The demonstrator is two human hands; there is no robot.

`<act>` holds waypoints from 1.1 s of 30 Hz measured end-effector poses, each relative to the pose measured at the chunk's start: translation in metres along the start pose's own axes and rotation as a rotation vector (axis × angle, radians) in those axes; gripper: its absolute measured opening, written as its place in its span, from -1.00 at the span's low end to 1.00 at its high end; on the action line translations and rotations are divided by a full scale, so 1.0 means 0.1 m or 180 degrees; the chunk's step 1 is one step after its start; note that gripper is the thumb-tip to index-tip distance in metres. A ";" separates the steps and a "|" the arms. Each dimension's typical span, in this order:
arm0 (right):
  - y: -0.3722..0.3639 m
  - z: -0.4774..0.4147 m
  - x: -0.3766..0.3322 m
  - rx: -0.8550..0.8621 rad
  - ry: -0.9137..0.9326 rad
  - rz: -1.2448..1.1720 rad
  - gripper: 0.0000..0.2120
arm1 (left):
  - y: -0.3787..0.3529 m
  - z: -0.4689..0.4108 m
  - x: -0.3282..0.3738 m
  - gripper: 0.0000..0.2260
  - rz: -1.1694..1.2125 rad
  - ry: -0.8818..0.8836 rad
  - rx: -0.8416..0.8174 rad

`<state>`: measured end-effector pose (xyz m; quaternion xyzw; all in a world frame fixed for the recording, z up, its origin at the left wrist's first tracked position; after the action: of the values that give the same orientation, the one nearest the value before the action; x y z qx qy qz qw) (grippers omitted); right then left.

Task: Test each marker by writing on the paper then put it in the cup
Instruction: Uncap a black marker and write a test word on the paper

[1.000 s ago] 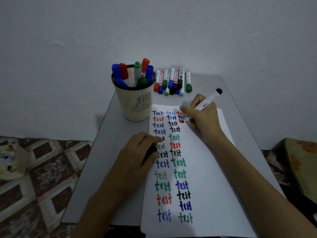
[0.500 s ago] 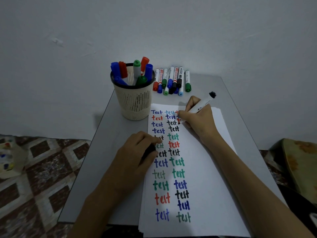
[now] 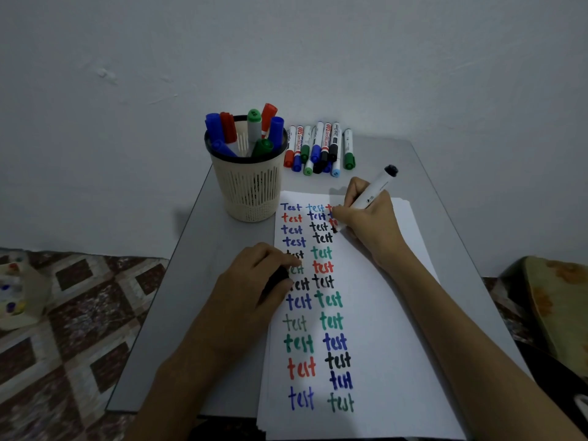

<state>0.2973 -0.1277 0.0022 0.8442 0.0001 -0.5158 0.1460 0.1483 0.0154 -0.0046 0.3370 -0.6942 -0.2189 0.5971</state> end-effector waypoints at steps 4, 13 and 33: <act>0.07 0.02 0.00 0.0238 -0.0039 -0.0188 -0.73 | 0.00 0.00 -0.01 -0.68 -0.0006 -0.0004 0.0010; 0.08 0.02 0.02 0.0212 0.0008 -0.0001 -0.71 | 0.01 0.01 0.01 -0.68 0.0019 0.0002 0.0020; 0.18 0.03 0.01 0.0547 -0.0025 -0.0174 -0.67 | 0.02 0.00 0.01 -0.69 0.0005 -0.0016 0.0022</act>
<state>0.2976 -0.1456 0.0044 0.8513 -0.0217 -0.5209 0.0589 0.1479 0.0158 -0.0022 0.3379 -0.6968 -0.2169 0.5944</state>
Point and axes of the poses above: each hand's wrist, its own z-axis away from the middle knuckle, its own y-axis out of the back of the hand, x = y × z, the point moved 9 cm from there along -z, towards the middle knuckle, and after that the axes turned 15 degrees about y, right-handed, at the moved point
